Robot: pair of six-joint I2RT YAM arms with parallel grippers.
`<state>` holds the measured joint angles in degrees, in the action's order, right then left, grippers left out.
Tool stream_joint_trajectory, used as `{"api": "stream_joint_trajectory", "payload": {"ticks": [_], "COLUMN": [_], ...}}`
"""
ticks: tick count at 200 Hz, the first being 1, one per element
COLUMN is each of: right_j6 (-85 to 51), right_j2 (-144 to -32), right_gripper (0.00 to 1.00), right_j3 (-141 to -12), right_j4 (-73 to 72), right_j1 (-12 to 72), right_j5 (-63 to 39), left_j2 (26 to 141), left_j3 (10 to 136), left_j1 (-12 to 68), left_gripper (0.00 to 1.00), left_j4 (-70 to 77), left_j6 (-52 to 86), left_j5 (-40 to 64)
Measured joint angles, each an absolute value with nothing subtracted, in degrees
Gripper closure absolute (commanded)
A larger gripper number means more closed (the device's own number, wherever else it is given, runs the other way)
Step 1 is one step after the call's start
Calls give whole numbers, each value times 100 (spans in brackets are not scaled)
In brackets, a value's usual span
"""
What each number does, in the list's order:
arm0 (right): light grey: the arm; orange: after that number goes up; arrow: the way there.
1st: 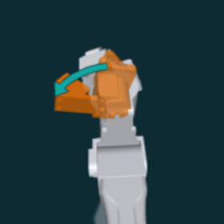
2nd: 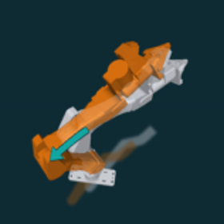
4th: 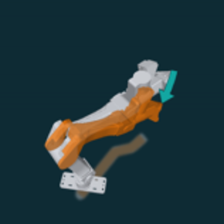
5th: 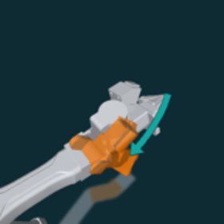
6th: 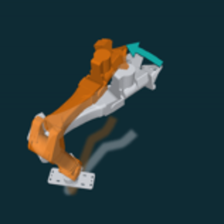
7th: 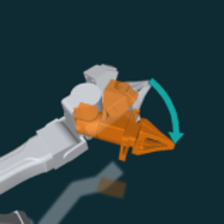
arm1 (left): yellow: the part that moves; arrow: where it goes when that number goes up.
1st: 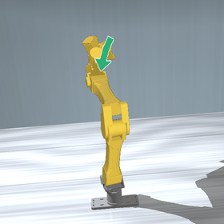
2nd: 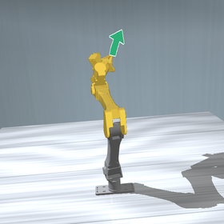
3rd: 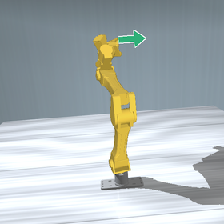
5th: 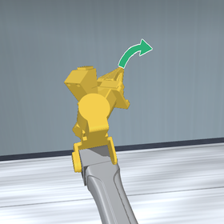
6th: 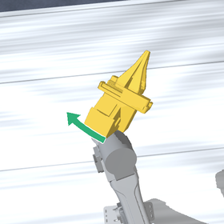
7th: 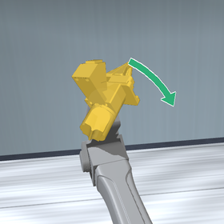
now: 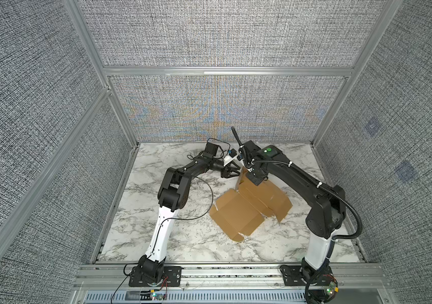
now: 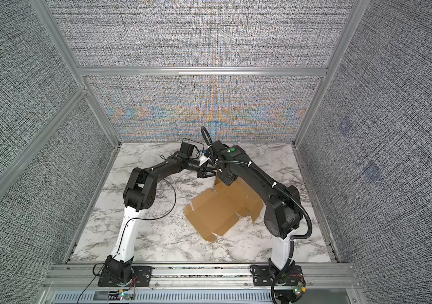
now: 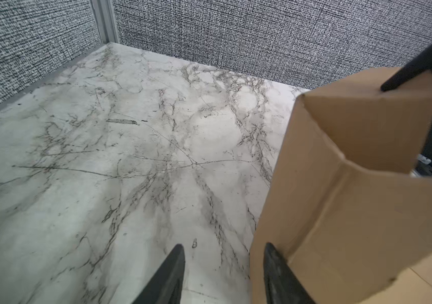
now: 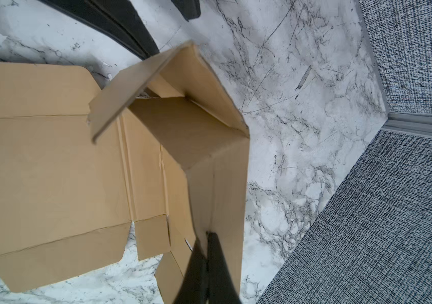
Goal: Assemble paper box
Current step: First fold the bottom flaps of a flat cardboard box at the center of the table.
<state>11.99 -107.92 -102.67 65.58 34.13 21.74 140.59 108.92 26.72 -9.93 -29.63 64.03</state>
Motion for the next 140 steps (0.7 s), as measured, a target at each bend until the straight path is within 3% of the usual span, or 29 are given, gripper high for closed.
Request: {"api": "stream_joint_trajectory", "payload": {"ticks": [140], "right_j6": [1186], "right_j2": [-10829], "right_gripper": [100], "right_j3": [-10267], "right_j4": [6587], "right_j1": [3492], "right_j5": [2158], "left_j2": [13758], "left_j3": [10296], "left_j1": [2851], "left_gripper": [49], "left_j4": [-910], "left_j6": [-3148], "left_j5": [6447]}}
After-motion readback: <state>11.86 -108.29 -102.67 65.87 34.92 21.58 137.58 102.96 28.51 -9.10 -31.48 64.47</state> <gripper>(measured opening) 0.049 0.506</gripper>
